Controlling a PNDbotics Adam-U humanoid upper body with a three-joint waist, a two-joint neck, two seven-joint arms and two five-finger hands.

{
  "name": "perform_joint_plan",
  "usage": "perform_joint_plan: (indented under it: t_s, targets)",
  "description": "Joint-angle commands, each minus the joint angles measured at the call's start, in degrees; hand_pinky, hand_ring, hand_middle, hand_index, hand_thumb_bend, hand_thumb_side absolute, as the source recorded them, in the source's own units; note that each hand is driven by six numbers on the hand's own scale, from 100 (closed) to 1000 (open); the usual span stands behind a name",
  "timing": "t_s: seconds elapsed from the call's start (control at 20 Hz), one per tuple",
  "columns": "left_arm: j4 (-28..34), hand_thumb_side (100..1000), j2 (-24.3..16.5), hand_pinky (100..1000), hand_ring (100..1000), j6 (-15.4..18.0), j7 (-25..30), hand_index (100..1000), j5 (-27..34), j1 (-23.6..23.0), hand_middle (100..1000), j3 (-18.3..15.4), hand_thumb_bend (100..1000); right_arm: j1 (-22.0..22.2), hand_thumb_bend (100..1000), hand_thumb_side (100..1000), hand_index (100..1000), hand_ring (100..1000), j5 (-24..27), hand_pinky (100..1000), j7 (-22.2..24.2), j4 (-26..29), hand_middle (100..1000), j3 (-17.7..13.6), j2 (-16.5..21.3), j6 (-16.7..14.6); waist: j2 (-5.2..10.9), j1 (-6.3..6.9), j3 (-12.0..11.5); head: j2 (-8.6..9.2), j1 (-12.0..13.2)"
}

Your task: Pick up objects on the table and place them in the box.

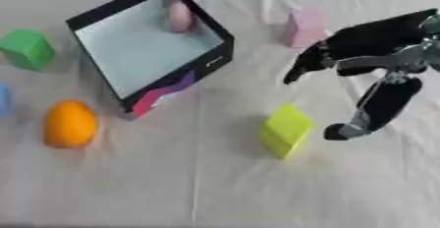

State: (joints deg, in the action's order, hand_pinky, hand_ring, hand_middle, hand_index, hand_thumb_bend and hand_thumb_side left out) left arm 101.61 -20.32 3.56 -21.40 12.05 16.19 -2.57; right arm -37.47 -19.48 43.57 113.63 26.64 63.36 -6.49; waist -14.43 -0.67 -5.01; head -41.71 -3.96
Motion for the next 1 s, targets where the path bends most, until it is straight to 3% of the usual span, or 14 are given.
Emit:
perform_joint_plan:
  t_s: [0.05, 0.55, 1.0]
  targets:
    - [0.8, 720, -1.4, 821, 771, 0.1, 0.1, 808, 0.2, 0.7, 794, -0.1, 168, -1.8, 461, 365, 903, 862, -1.7, 874, -0.1, -1.3, 831, 1.1, -1.1, 0.3, 0.59, -0.33, -0.1, 0.16, 0.0]
    - [0.9, 719, -1.2, 821, 773, 0.1, 0.1, 808, 0.4, 1.0, 796, -0.1, 166, -3.8, 461, 377, 901, 853, -6.9, 871, 1.7, -8.6, 831, 5.0, -6.5, -4.8, 0.67, -0.27, -0.4, 0.32, 1.1]
    - [0.9, 720, -1.4, 822, 774, 0.1, 0.1, 808, 0.5, 0.9, 797, -0.1, 160, -3.7, 457, 362, 892, 849, -7.6, 873, 4.8, -10.7, 827, 5.4, -7.0, -8.5, 0.62, -0.31, -0.2, -0.22, 1.4]
